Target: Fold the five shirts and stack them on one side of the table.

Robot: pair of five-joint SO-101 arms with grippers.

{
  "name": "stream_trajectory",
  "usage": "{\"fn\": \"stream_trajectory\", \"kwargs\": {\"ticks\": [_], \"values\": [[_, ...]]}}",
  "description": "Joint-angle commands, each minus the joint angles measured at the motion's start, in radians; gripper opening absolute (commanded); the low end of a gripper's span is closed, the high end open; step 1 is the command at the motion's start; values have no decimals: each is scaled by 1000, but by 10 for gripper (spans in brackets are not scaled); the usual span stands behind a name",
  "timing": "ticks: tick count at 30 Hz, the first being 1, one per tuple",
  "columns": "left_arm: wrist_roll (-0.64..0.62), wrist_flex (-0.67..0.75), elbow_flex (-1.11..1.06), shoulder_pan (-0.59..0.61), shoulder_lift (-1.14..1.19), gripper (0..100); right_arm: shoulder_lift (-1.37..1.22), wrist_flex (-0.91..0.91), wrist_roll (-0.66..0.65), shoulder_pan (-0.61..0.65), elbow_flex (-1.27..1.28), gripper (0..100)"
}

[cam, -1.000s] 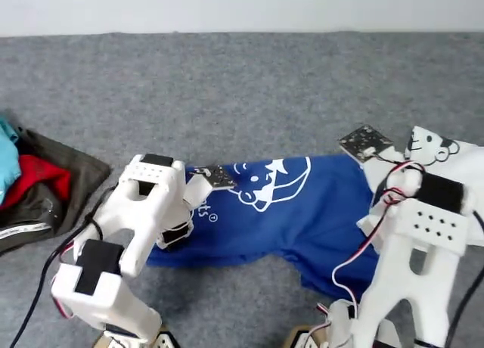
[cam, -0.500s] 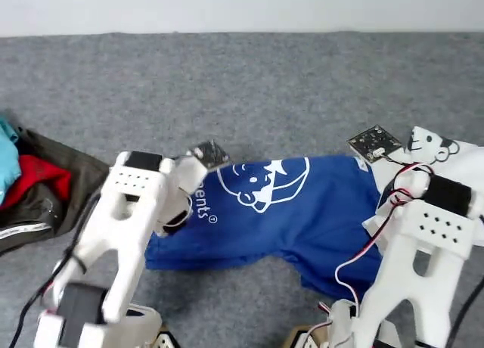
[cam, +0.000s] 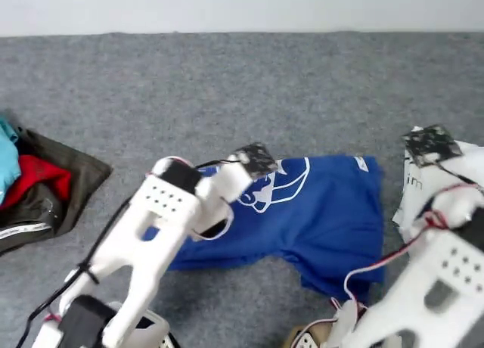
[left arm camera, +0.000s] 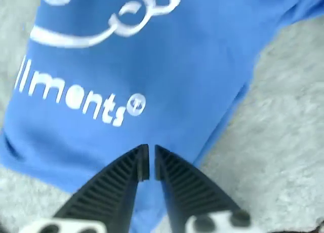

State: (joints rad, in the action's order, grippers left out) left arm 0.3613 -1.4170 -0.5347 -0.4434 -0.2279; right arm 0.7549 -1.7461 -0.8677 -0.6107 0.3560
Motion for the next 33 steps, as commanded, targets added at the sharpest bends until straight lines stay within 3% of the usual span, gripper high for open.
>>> {"fn": "stream_trajectory", "kwargs": {"ticks": [1,12,27,33], "values": [[-48,15,140,-86,71,101,102,-27,-20,-59,-35,25],[-63,-9,503,-365,431,115,272,-25,-34,-82,52,26],[-60,-8,679,-592,621,214,441,-28,-3,-82,54,26],[-58,-5,748,-614,709,217,472,-33,54,-77,54,26]]}}
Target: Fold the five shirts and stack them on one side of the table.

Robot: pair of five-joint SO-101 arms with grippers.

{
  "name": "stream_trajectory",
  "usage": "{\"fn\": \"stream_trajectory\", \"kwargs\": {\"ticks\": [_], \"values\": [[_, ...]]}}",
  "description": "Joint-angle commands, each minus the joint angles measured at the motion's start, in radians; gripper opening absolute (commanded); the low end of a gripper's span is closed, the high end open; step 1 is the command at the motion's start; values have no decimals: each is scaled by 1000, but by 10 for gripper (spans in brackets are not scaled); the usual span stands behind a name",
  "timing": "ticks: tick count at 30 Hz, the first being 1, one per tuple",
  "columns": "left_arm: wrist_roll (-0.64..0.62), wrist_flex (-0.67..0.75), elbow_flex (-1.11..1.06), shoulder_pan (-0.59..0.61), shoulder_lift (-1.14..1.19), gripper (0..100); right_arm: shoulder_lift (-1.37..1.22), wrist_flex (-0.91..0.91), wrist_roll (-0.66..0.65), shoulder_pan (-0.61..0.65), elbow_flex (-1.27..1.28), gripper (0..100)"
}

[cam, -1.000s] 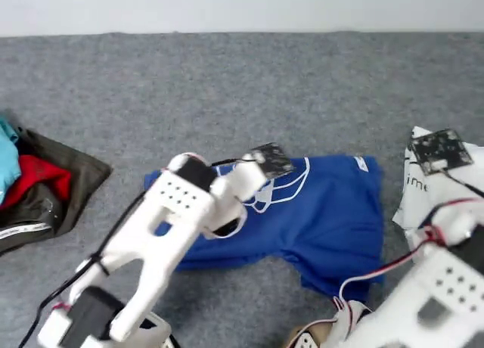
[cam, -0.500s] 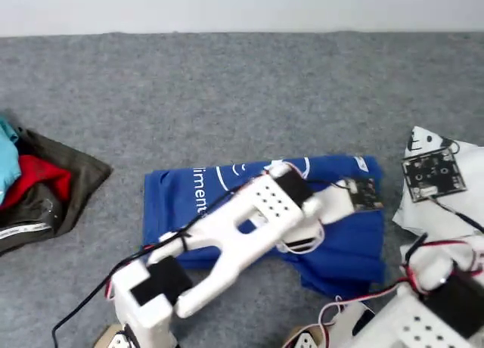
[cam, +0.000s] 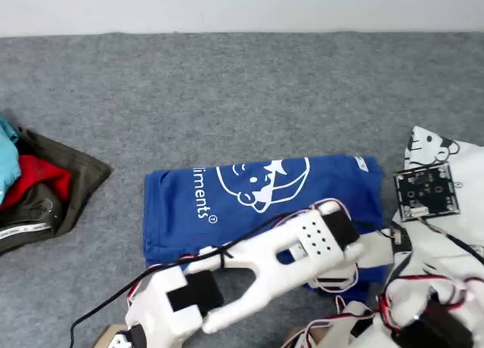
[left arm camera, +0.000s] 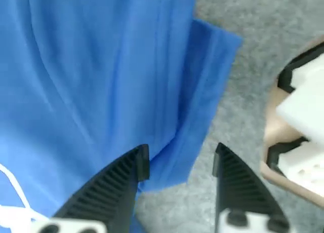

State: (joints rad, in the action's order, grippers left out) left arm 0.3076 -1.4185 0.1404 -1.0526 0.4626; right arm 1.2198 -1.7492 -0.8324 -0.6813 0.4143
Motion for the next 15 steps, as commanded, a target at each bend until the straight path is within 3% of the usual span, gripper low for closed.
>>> {"fn": "stream_trajectory", "kwargs": {"ticks": [1,8,15], "values": [[-5,-5,88,-5,43,217,10,-30,18,-7,-5,26],[-11,-9,219,-6,229,206,27,-31,18,-7,-5,26],[-6,-80,377,-23,313,73,27,-31,18,-8,-5,26]]}}
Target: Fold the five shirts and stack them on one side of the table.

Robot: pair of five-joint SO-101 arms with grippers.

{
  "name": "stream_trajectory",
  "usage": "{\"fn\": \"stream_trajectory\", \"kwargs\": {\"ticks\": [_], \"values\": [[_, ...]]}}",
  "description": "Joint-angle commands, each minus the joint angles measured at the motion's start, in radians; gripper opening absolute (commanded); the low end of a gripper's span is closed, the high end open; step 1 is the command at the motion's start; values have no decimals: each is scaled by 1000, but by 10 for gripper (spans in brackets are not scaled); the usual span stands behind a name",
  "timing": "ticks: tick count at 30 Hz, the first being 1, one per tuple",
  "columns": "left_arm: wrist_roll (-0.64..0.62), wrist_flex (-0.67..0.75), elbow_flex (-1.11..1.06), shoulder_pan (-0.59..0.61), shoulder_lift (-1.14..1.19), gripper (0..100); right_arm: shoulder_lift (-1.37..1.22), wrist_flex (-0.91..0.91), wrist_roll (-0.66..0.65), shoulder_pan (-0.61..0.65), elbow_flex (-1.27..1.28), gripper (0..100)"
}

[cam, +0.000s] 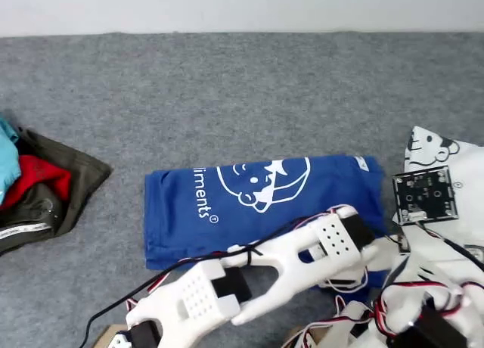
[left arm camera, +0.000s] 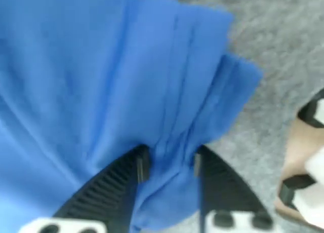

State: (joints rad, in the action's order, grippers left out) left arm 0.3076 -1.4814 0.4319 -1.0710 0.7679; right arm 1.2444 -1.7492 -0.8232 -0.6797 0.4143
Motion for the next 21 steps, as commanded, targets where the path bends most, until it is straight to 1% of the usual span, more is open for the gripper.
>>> {"fn": "stream_trajectory", "kwargs": {"ticks": [1,5,11,15,21], "values": [[-5,-35,107,-11,14,58,2,-31,9,-12,-5,26],[-5,-126,206,-23,15,16,2,-31,21,-12,-5,26],[-3,-242,378,-15,15,15,2,-30,21,-12,-5,26],[-3,-255,444,23,23,15,2,-28,21,-12,-6,26],[-2,-249,456,137,25,15,2,-28,21,-12,-6,26]]}}
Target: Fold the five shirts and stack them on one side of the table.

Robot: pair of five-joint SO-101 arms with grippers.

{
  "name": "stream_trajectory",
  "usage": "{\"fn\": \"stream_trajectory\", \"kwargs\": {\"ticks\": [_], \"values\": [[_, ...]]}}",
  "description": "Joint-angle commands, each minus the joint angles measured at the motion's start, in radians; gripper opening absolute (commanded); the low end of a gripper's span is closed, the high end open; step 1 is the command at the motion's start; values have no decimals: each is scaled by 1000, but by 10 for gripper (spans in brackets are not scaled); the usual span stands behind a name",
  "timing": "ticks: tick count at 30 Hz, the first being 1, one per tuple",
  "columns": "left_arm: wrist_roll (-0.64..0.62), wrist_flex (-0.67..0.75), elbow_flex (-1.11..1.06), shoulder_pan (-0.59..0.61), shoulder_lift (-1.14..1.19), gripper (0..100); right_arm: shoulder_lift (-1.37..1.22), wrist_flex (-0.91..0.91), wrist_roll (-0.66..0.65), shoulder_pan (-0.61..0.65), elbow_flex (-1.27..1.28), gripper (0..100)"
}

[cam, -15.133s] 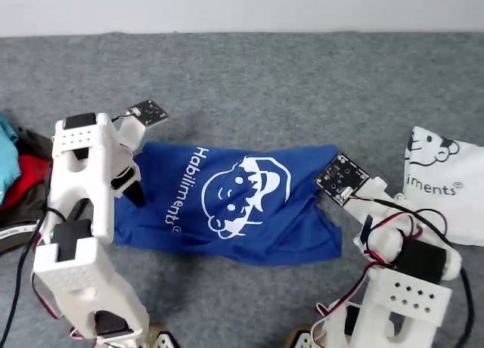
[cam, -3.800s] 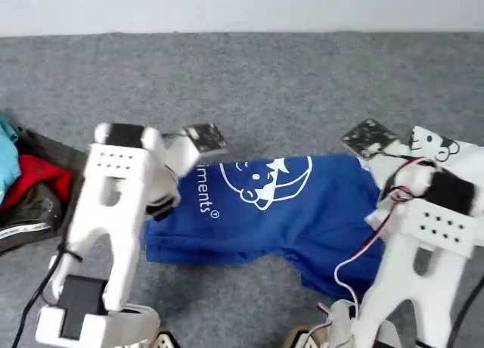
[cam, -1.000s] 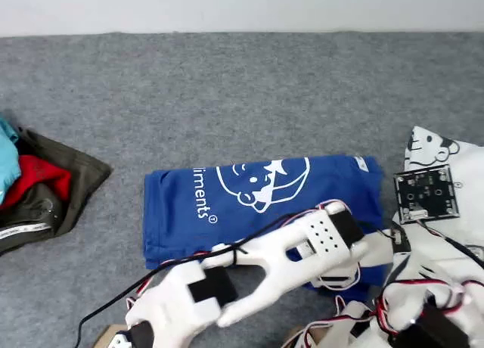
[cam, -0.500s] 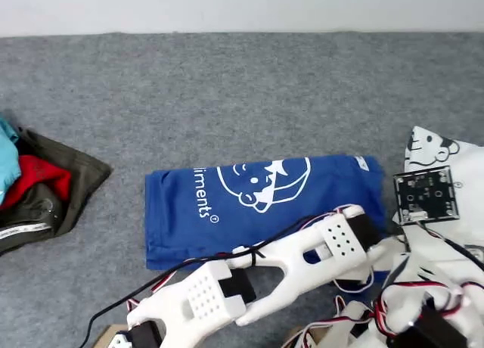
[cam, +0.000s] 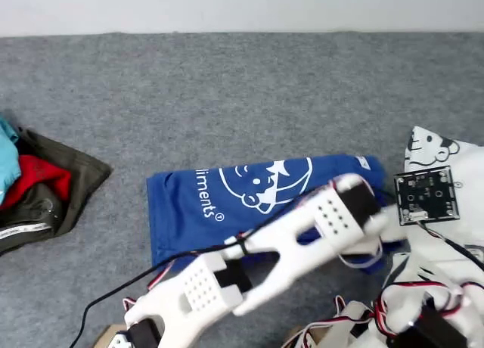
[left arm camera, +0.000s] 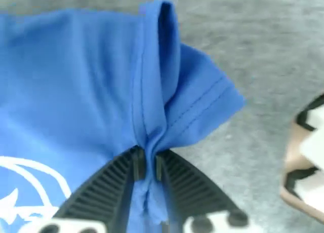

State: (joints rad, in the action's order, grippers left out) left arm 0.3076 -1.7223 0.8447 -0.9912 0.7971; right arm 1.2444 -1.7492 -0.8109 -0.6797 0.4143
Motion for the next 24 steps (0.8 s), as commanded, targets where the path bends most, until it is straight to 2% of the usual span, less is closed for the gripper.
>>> {"fn": "stream_trajectory", "kwargs": {"ticks": [1,8,11,14,20,24], "values": [[0,-5,42,80,-5,15,2,-28,9,-10,-6,26],[-2,89,42,209,32,25,2,-28,11,-8,-6,26],[-5,100,44,245,89,114,2,-31,6,-8,-6,26],[-11,86,53,255,114,174,2,-33,5,-13,-6,26],[-9,9,168,227,107,173,-1,-27,6,-13,-6,26],[-3,12,189,264,112,173,-4,-25,5,-13,-5,26]]}}
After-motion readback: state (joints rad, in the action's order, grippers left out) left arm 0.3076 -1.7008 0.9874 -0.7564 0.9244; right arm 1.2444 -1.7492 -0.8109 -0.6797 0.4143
